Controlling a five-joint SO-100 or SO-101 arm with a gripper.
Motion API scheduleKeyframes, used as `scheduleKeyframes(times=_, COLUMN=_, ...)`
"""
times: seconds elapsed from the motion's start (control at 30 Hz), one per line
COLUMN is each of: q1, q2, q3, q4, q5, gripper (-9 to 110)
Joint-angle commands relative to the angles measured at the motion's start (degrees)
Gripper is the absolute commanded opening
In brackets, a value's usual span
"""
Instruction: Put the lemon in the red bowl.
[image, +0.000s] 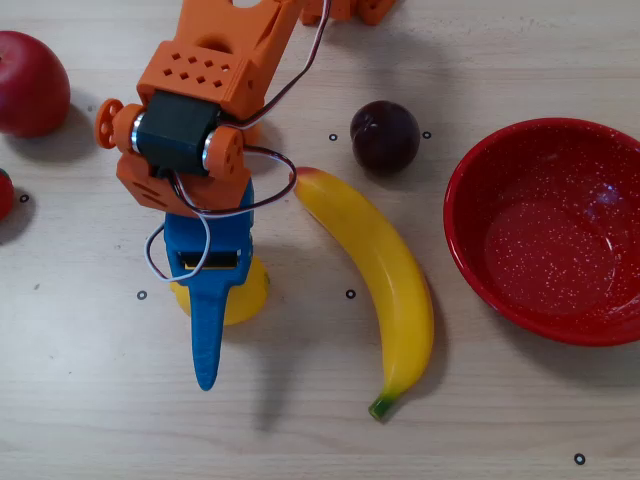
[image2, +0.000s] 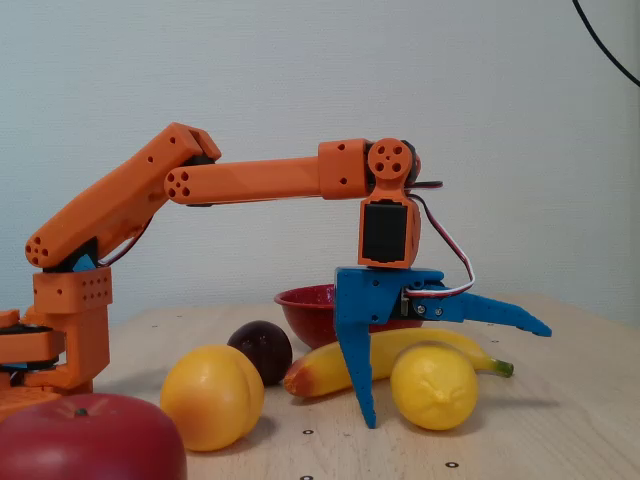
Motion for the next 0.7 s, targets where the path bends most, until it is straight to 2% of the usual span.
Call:
scheduleKeyframes(times=0.0, q1=2.7, q2=1.8, q3=-4.3, q4=-1.4, q5=1.1, gripper=73)
scheduleKeyframes(times=0.57, q1=2.5, q2=1.3, q3=-5.6, q4=0.9, q5=1.4, gripper=67)
scheduleKeyframes(times=0.67, q1=2.5, q2=1.3, q3=-5.6, q4=0.8, q5=1.7, gripper=63)
